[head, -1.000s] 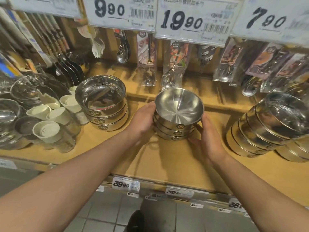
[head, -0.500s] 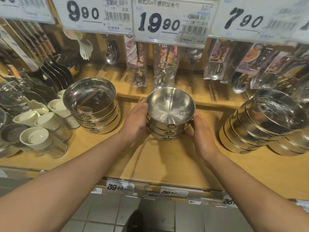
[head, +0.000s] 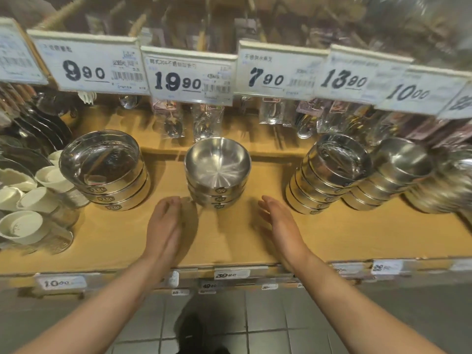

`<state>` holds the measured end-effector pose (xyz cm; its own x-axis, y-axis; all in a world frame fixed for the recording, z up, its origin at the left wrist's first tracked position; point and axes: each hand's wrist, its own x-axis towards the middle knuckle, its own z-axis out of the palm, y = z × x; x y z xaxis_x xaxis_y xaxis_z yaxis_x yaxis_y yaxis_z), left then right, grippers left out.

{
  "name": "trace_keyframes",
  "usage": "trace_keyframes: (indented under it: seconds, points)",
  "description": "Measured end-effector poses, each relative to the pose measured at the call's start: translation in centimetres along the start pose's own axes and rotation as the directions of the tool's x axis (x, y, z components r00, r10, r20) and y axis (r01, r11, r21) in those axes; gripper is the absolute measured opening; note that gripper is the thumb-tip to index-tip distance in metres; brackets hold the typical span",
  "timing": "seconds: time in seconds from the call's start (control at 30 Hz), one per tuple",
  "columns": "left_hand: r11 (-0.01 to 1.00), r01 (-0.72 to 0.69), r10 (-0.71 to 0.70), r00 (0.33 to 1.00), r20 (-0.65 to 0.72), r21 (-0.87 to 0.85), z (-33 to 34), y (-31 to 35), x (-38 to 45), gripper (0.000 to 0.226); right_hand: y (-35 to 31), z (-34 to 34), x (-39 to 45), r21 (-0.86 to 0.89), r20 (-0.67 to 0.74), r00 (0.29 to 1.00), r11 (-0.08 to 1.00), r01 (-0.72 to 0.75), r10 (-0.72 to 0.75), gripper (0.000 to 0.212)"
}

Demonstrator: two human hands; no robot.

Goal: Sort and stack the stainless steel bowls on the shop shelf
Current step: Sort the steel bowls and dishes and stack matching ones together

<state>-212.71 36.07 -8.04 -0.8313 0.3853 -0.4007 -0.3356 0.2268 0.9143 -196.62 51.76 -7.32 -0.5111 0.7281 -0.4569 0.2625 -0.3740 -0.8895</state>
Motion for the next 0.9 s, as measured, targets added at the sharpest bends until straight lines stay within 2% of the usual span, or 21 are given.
trace_keyframes:
  seconds: [0.1,0.17,0.23,0.3,0.4,0.5,0.57,0.63,0.7,0.8,0.9]
  points:
    - [0.996,0.056,-0.058,0.998,0.028,0.065,1.6,-0.8,-4.0,0.016,0.6,-3.5,-3.1,0.016,-0.048,0.994,0.995,-0.097,0.098,0.019]
    - [0.997,0.057,-0.063,0.988,0.143,0.050,3.7,-0.8,-5.2,0.016,0.1,-6.4,-3.9,-0.011,-0.104,0.987,0.992,-0.125,0.123,0.021]
    - [0.991,0.133,-0.125,0.957,0.260,-0.011,6.4,0.2,-5.7,0.014,-1.1,-9.3,-3.8,-0.002,-0.167,0.981,0.994,-0.106,0.104,0.025]
    - [0.988,0.152,-0.154,0.920,0.360,0.036,9.1,1.8,-6.1,0.012,-2.2,-12.0,-3.3,0.031,-0.228,0.970,0.997,-0.075,0.080,0.030]
    - [0.990,0.124,-0.138,0.887,0.441,0.061,13.2,3.6,-6.4,0.018,-3.5,-15.1,-1.9,0.022,-0.250,0.967,0.999,-0.042,0.047,0.032]
    - [0.999,0.036,-0.050,0.870,0.491,0.038,17.2,5.1,-6.3,0.031,-4.3,-17.2,0.9,-0.013,-0.207,0.978,1.000,0.002,-0.005,0.038]
    - [0.990,-0.084,0.023,0.894,0.446,0.117,19.8,5.6,-6.0,0.040,-4.5,-17.9,2.9,-0.030,-0.143,0.989,0.999,0.043,-0.047,0.048]
    - [0.981,-0.120,0.048,0.908,0.415,0.151,21.6,5.8,-6.5,0.043,-4.5,-18.4,4.2,-0.040,-0.096,0.991,0.995,0.094,-0.097,0.041]
    - [0.992,-0.106,0.064,0.898,0.434,0.072,23.2,5.3,-6.8,0.039,-4.4,-18.8,5.2,-0.042,-0.033,0.992,0.992,0.118,-0.120,0.025]
    - [0.997,-0.010,0.041,0.907,0.418,-0.076,25.0,4.9,-7.3,0.036,-4.8,-19.3,6.4,-0.007,0.072,0.990,0.993,0.119,-0.119,0.030]
    - [0.995,0.027,0.014,0.912,0.410,-0.093,25.7,5.2,-7.7,0.030,-4.8,-19.4,7.3,0.037,0.181,0.979,0.995,0.089,-0.094,0.045]
